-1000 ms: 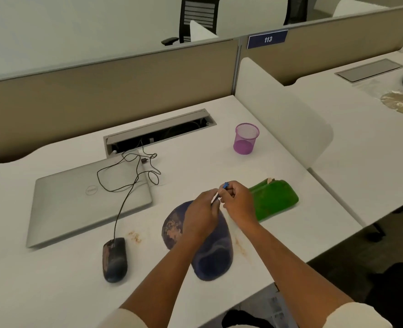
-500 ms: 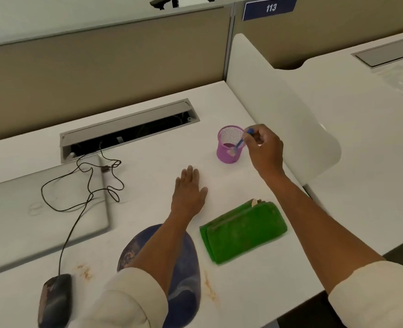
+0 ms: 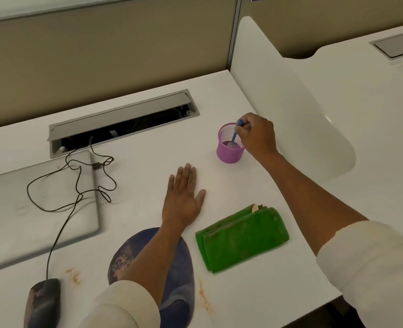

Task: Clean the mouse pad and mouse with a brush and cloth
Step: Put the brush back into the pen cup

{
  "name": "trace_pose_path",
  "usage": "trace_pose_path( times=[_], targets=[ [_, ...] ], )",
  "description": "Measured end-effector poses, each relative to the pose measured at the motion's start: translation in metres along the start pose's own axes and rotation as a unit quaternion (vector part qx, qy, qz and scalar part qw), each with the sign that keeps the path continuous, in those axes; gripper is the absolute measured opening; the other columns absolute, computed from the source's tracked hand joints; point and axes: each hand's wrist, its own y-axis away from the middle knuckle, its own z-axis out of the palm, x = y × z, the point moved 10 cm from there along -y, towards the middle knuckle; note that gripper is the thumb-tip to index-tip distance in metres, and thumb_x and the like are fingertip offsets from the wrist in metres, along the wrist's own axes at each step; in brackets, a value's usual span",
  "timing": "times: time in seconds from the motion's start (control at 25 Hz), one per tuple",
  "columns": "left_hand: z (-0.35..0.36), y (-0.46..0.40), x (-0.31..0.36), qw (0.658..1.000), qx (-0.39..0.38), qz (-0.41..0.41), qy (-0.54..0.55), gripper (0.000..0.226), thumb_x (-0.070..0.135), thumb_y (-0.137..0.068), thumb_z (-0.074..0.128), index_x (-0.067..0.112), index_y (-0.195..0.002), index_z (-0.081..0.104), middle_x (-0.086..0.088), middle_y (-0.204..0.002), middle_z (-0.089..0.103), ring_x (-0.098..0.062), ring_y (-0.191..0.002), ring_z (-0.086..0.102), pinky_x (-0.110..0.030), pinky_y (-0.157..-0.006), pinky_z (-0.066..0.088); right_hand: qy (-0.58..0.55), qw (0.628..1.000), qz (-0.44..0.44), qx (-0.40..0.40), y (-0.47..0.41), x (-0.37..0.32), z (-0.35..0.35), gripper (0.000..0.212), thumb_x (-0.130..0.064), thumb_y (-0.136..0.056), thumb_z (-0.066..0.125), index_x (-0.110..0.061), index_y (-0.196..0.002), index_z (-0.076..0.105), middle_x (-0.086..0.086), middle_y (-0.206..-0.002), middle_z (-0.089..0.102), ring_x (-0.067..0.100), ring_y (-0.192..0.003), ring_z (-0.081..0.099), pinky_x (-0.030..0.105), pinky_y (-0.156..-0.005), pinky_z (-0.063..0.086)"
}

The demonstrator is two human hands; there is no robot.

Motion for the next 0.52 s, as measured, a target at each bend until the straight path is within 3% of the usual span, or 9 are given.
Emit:
trace_pose_path(
  times=[0.2, 0.36, 0.52],
  targets=[
    [-0.002, 0.001, -0.001, 1.000, 0.001, -0.005, 0.003, 0.072, 0.051, -0.108, 0.026, 0.019, -0.163, -0.007, 0.001, -0.170, -0.017, -0.015, -0.156, -0.019, -0.037, -0.127, -0.010, 0.026, 1.000, 0.007, -0.014, -0.010, 0.003, 0.014, 0.009, -0.017, -0.083, 0.067, -0.017, -0.092, 0.070, -0.004, -0.081, 0.070, 0.025, -0.091, 0.063, 0.034, -0.075, 0.053],
    [-0.001, 0.001, -0.001, 1.000, 0.001, -0.006, 0.005, 0.072, 0.051, -0.108, 0.026, 0.019, -0.163, -0.007, 0.001, -0.170, -0.016, -0.015, -0.155, -0.020, -0.038, -0.127, -0.009, -0.007, 1.000, 0.018, 0.014, -0.011, 0.006, 0.007, 0.014, -0.011, -0.082, 0.064, -0.014, -0.093, 0.071, -0.006, -0.080, 0.070, 0.019, -0.089, 0.065, 0.025, -0.073, 0.046],
    [0.000, 0.000, -0.001, 1.000, 0.002, -0.006, 0.002, 0.072, 0.052, -0.108, 0.025, 0.020, -0.163, -0.007, 0.001, -0.170, -0.016, -0.014, -0.155, -0.019, -0.037, -0.127, -0.009, -0.024, 0.998, -0.003, 0.059, -0.010, 0.005, -0.009, 0.015, -0.008, -0.082, 0.064, -0.009, -0.096, 0.070, -0.002, -0.087, 0.072, 0.010, -0.080, 0.064, 0.027, -0.080, 0.050]
  ],
)
